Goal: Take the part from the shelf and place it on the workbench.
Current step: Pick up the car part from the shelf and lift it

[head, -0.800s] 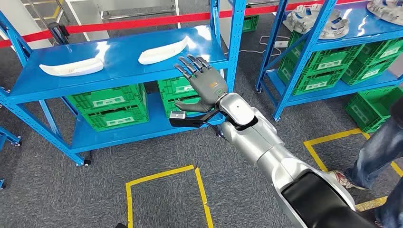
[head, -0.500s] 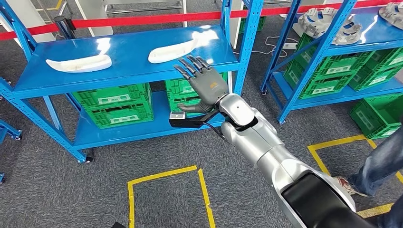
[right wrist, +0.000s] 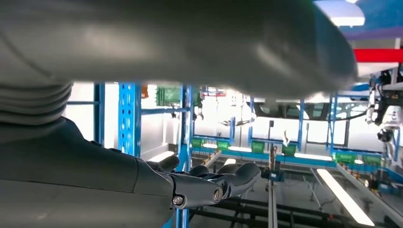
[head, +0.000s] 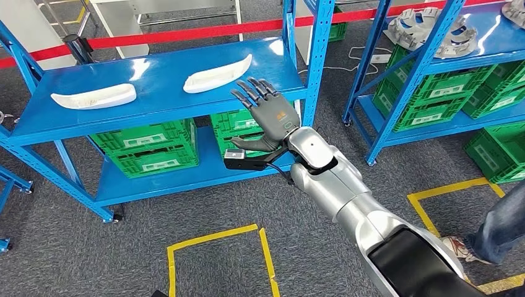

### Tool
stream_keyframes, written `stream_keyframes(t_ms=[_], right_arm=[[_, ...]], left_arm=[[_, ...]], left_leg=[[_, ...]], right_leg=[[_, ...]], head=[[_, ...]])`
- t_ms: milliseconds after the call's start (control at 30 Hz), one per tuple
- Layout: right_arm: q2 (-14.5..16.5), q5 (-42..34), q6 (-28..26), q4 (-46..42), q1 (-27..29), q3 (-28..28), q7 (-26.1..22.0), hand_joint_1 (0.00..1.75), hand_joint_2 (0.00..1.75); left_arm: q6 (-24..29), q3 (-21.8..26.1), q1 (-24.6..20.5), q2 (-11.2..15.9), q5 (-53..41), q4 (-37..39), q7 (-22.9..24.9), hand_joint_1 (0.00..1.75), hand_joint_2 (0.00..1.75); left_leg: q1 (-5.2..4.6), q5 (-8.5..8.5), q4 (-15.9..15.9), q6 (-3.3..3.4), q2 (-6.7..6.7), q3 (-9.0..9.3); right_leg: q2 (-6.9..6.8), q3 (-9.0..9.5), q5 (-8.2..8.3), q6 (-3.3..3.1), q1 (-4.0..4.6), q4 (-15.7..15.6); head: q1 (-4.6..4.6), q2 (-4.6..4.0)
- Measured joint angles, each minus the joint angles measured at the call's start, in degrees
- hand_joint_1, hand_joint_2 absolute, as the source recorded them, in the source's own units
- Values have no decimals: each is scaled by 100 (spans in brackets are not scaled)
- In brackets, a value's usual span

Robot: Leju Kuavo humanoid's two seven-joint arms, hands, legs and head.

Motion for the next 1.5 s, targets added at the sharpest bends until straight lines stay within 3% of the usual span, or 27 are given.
stream_keyframes(t_ms=[33,67,100,167,200,333,367,433,500,533,567,633,700,800,867,1000,1033,1067,1133,1200,1333,1400,1500], right_arm=[[-1,1,5,1,21,0,0,0,0],[-1,1,9,0,31,0,-2,0,0],[-1,2,11,0,32,0,-7,0,0],[0,2,16,0,15,0,-16,0,0],[0,2,19,1,6,0,-20,0,0],[1,1,52,0,-16,0,-30,0,0],[1,0,67,0,-29,0,-32,0,0],[2,-2,98,1,-43,0,-35,0,0],[0,-6,132,9,-35,0,-33,0,0],[0,-10,151,15,-33,0,-31,0,0],[2,-15,169,22,-36,0,-27,0,0],[7,-27,195,33,-50,0,-19,0,0],[20,-38,226,49,-74,1,-8,0,0],[54,-53,271,62,-107,1,-6,0,0],[76,-61,286,64,-137,0,-14,0,0],[107,-65,295,83,-143,0,-29,0,0],[108,-75,295,92,-132,0,-43,0,0],[108,-95,294,100,-125,0,-74,0,0],[109,-184,290,107,-118,0,-204,0,0],[110,-273,284,111,-106,0,-368,0,0],[124,-320,281,115,-29,3,-590,0,0],[137,-321,295,120,-10,7,-637,0,0],[154,-314,321,155,66,19,-654,0,0]], left_arm=[[0,0,4,2,-2,1,11,0,0],[1,0,5,3,-4,1,21,0,0],[2,1,4,5,-5,1,24,0,0],[5,1,-4,9,-5,1,31,0,0],[9,3,-7,10,-5,2,33,0,0],[38,17,-8,9,-5,2,79,0,0],[49,21,-8,8,-5,2,88,0,0],[68,28,-10,9,-4,2,102,0,0],[79,34,-3,11,5,2,120,0,0],[84,37,4,11,11,2,128,0,0],[90,40,11,11,18,2,132,0,0],[103,43,18,7,23,3,136,0,0],[114,56,11,2,23,5,155,0,0],[121,92,10,10,17,2,184,0,0],[124,107,4,13,13,1,183,0,0],[126,124,7,15,10,2,182,0,0],[127,126,20,16,7,2,180,0,0],[127,127,30,17,-2,2,177,0,0],[126,128,40,17,-27,3,170,0,0],[121,128,36,14,-54,8,168,0,0],[113,128,33,-7,-91,9,162,0,0],[113,128,23,-22,-93,8,153,0,0],[114,128,17,-31,-95,8,150,0,0]], left_leg=[[6,143,-24,-7,2,-63],[9,386,-279,-5,4,-4],[10,674,-692,6,10,140],[-15,961,-1396,61,22,465],[-31,974,-1575,103,24,559],[-28,848,-1666,294,8,678],[-23,824,-1675,335,5,716],[-23,766,-1683,390,5,772],[-30,696,-1677,405,-3,831],[-32,656,-1672,400,-11,873],[-34,610,-1666,390,-19,928],[-38,510,-1656,355,-29,1048],[-45,426,-1655,293,-35,1110],[-48,402,-1605,173,-29,1156],[-44,364,-1345,112,-17,1061],[-14,-42,-107,-9,-2,230],[-9,-35,-53,-18,-1,114],[-4,91,-192,-22,1,95],[4,633,-940,-9,13,277],[-16,918,-1543,57,30,461],[-29,900,-1689,265,14,617],[-12,849,-1702,331,4,726],[-21,726,-1705,375,-4,836]], right_leg=[[3,61,-47,8,-4,1],[6,129,-98,19,-11,3],[8,203,-154,36,-16,3],[14,309,-260,98,-5,4],[17,340,-294,133,2,-5],[6,294,-300,240,1,206],[-1,163,-357,258,-4,444],[-7,-290,-602,299,-9,1167],[-7,-733,-778,321,-11,1708],[-7,-835,-707,314,-10,1712],[-7,-830,-506,295,-8,1502],[-11,-608,50,226,12,716],[-16,-419,245,169,50,168],[-9,-299,212,85,54,43],[-9,-182,184,11,23,15],[-4,-4,30,-35,6,6],[1,50,-17,-30,4,7],[5,114,-67,-21,-1,8],[7,246,-182,13,-8,9],[9,331,-282,74,-3,6],[7,400,-338,208,14,71],[-5,185,-450,253,6,489],[-12,-568,-801,293,1,1539]], head=[[0,0],[1,0],[0,0],[-3,0],[0,0],[20,0],[27,0],[40,0],[45,0],[48,0],[50,0],[51,0],[57,0],[66,0],[52,0],[20,0],[19,0],[18,0],[17,0],[11,0],[9,0],[20,0],[29,0]])
